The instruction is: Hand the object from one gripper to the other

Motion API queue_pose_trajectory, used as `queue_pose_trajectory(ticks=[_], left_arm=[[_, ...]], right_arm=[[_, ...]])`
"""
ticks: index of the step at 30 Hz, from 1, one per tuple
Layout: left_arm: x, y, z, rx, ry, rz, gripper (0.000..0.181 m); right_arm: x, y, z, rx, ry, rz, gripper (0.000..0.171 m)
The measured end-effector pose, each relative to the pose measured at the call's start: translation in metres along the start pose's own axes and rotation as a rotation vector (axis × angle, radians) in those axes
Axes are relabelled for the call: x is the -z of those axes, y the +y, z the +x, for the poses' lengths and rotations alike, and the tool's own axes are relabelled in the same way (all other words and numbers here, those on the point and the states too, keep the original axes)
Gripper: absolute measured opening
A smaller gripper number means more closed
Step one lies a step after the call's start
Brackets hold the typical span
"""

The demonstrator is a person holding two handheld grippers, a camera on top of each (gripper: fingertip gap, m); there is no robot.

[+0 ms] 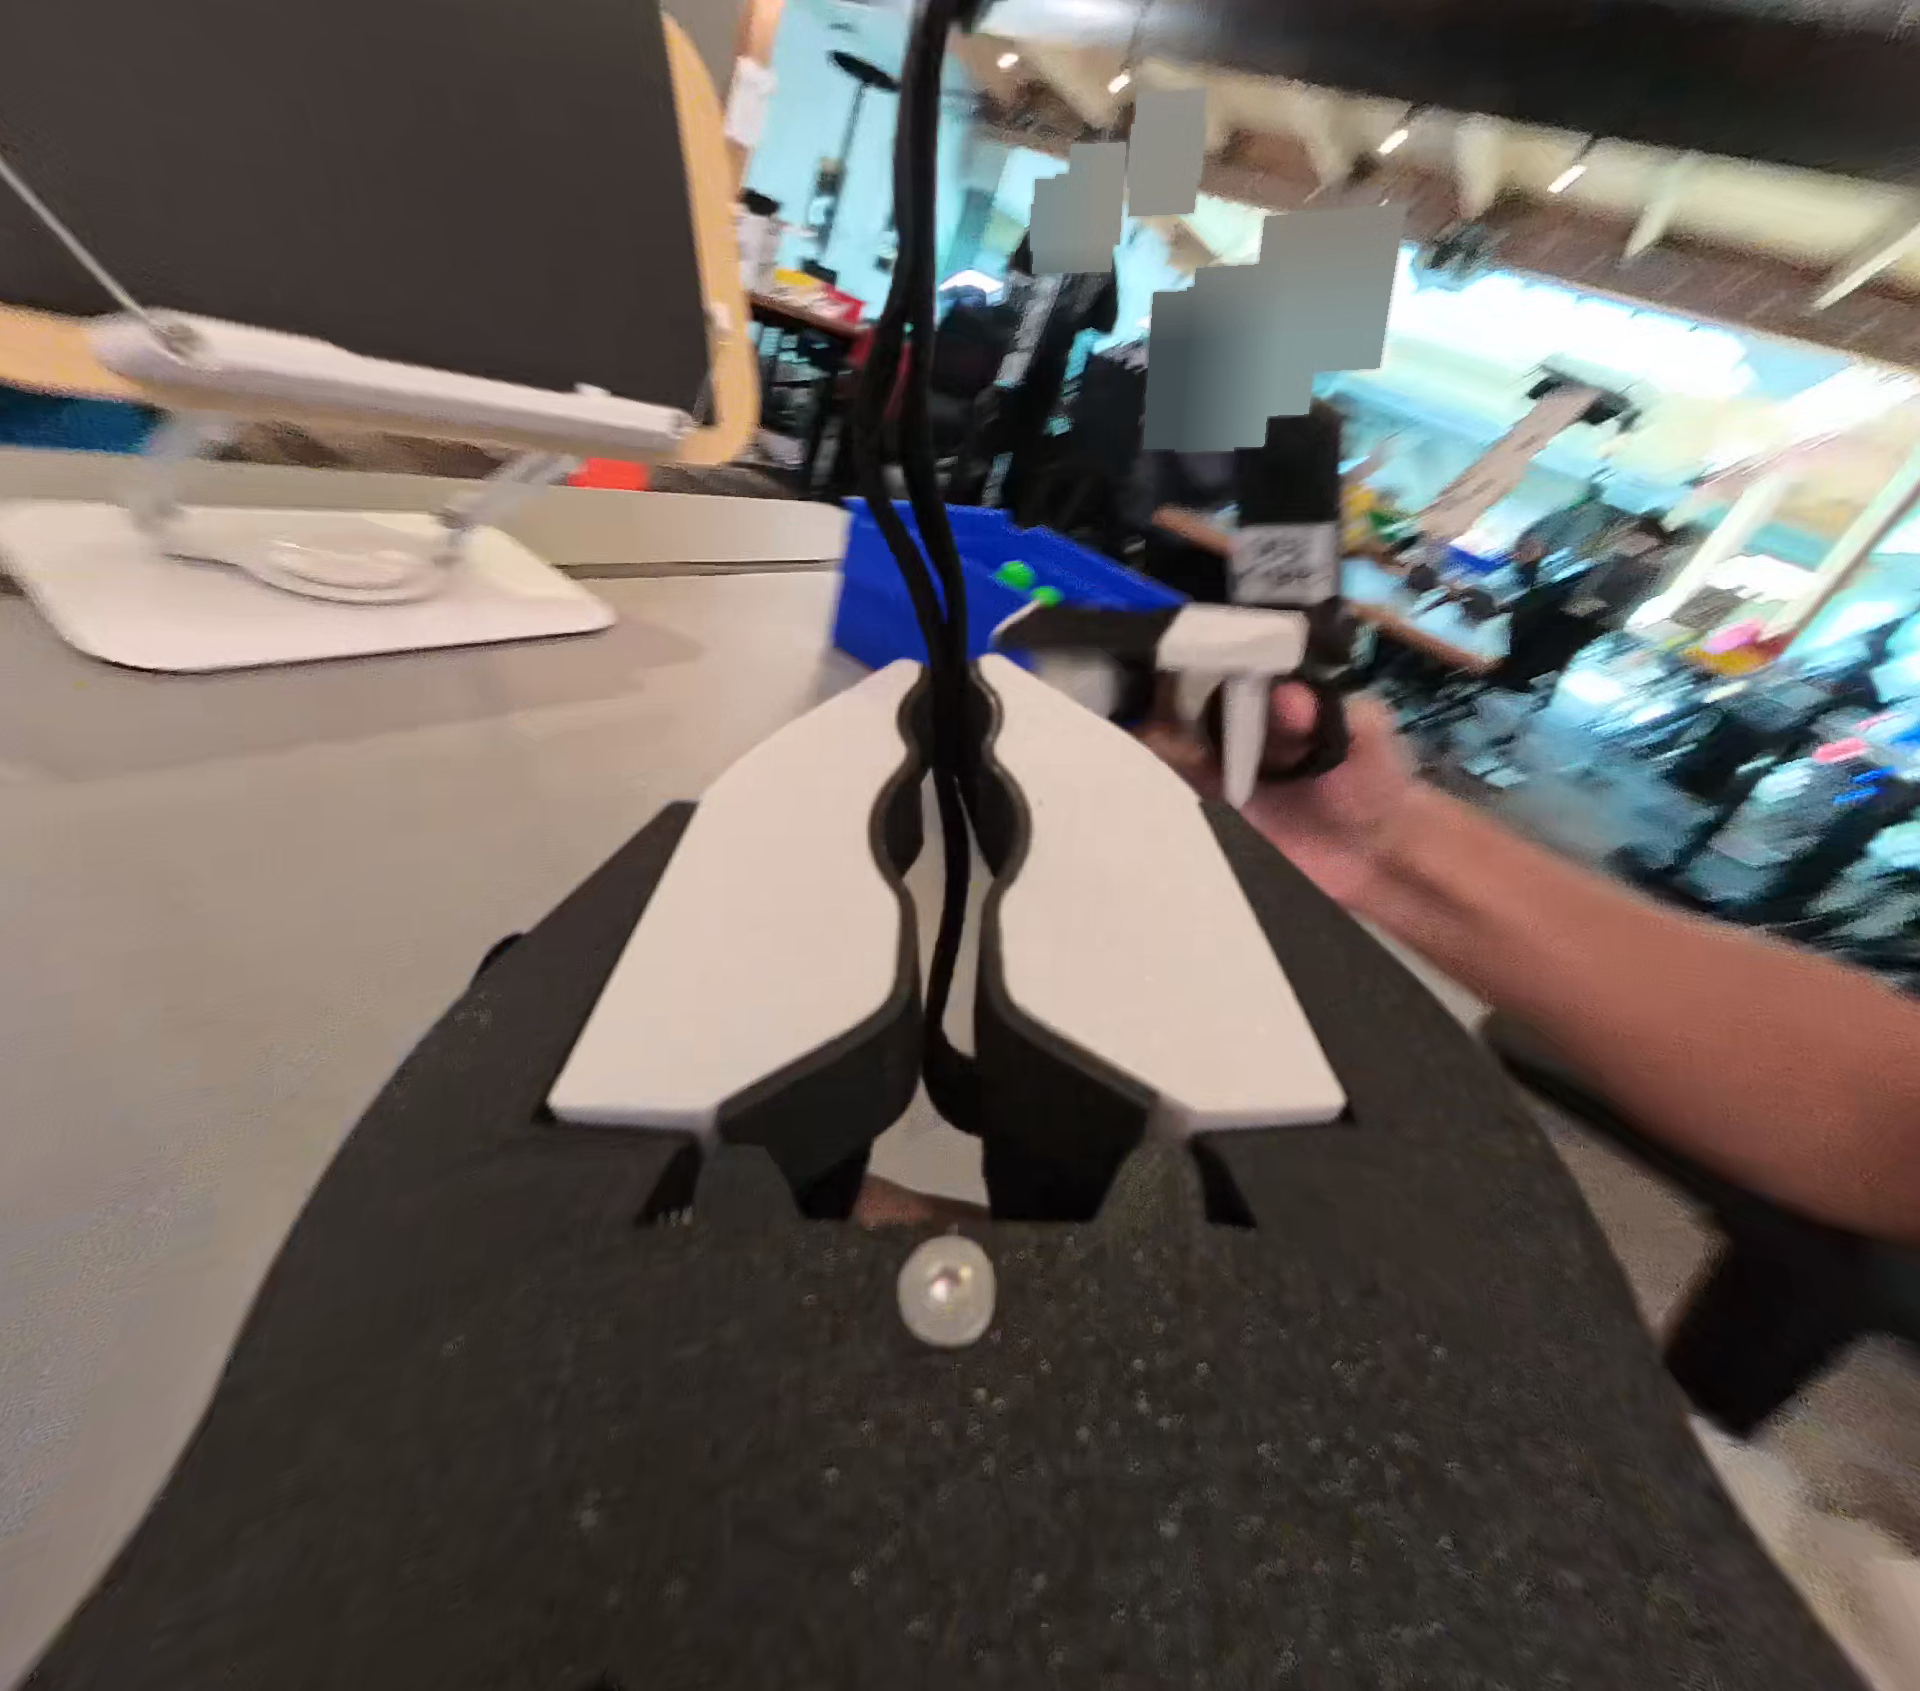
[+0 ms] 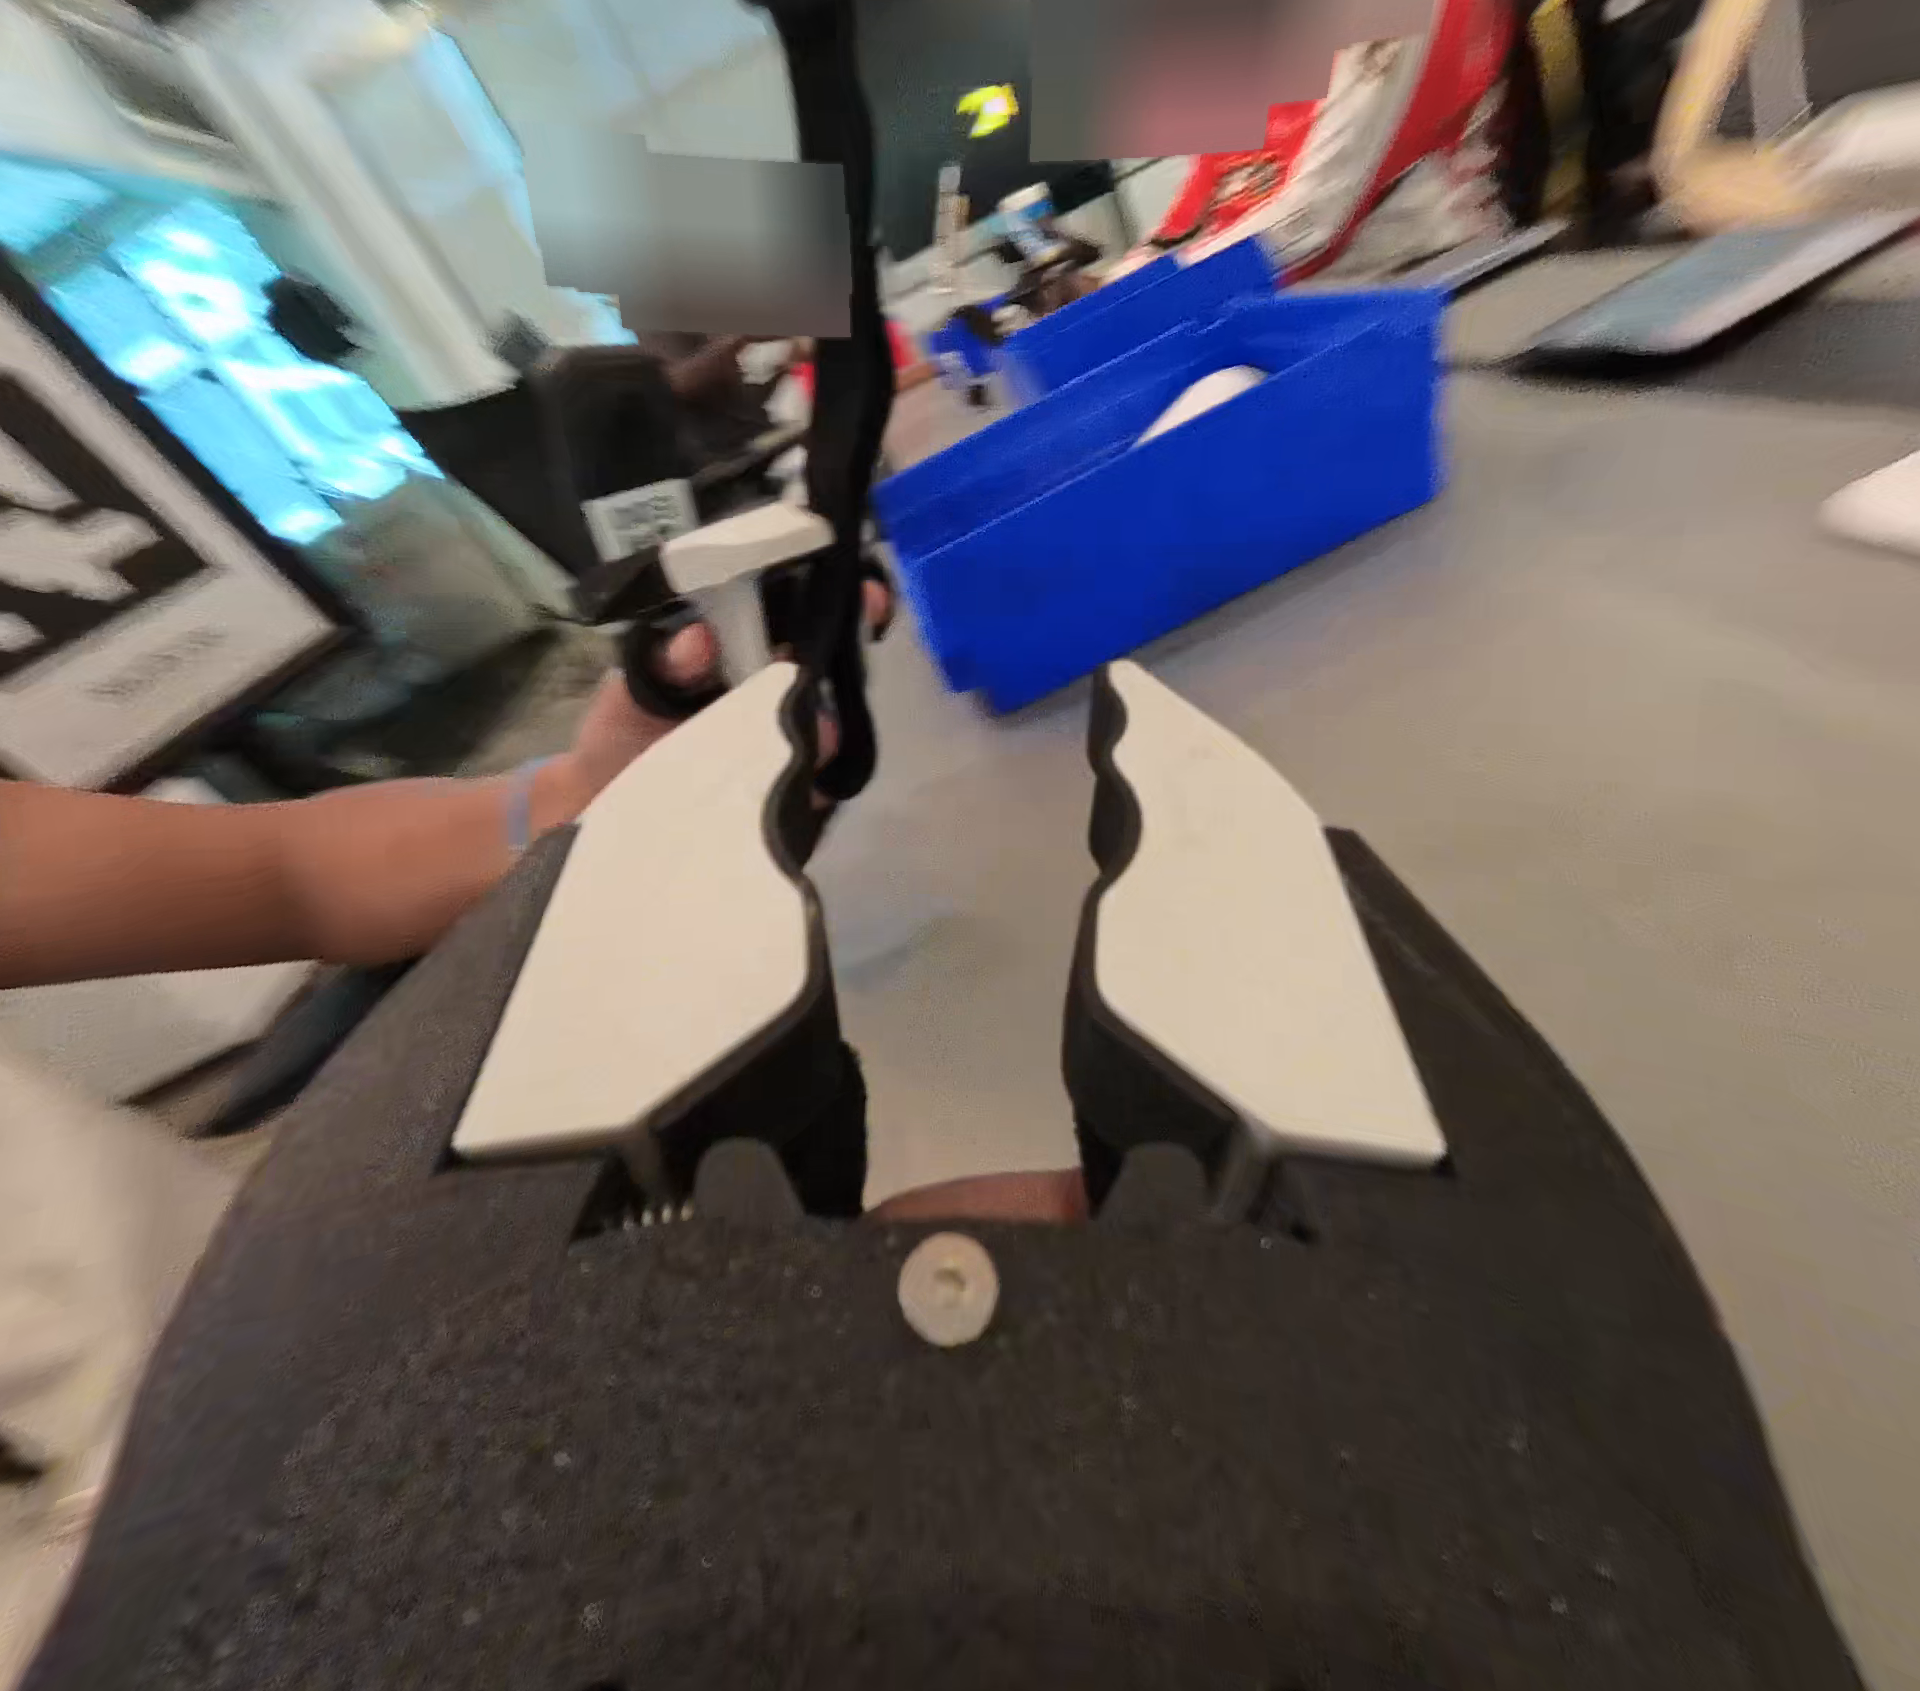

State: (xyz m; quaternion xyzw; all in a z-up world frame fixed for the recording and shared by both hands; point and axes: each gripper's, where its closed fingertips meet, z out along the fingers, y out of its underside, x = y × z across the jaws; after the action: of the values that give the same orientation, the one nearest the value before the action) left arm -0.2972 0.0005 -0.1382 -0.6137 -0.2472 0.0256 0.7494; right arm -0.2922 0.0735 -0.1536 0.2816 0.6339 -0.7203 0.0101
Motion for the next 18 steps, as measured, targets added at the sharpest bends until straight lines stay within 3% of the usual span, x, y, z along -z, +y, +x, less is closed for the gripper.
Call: queue_pose_trajectory(ticks=[3,7,8,9,16,18], left_arm=[[-0.004,0.002,0.009,0.123,0.086,0.041,0.004],[-0.010,0.004,0.021,0.182,0.160,0.055,0.005],[-0.011,0.005,0.023,0.184,0.162,0.057,0.005],[-0.012,0.006,0.025,0.188,0.173,0.052,0.005],[-0.010,0.010,0.028,0.161,0.190,0.022,0.005],[-0.009,0.012,0.020,0.122,0.143,-0.013,0.016]], right_arm=[[-0.029,0.031,-0.031,-0.144,-0.205,-0.054,0.052],[-0.058,0.040,-0.056,-0.165,-0.282,-0.049,0.050],[-0.060,0.037,-0.058,-0.181,-0.303,-0.027,0.035],[-0.060,0.034,-0.060,-0.191,-0.323,-0.015,0.007],[-0.056,0.042,-0.055,-0.147,-0.283,-0.081,0.004],[-0.053,0.045,-0.042,-0.099,-0.191,-0.118,0.005]])
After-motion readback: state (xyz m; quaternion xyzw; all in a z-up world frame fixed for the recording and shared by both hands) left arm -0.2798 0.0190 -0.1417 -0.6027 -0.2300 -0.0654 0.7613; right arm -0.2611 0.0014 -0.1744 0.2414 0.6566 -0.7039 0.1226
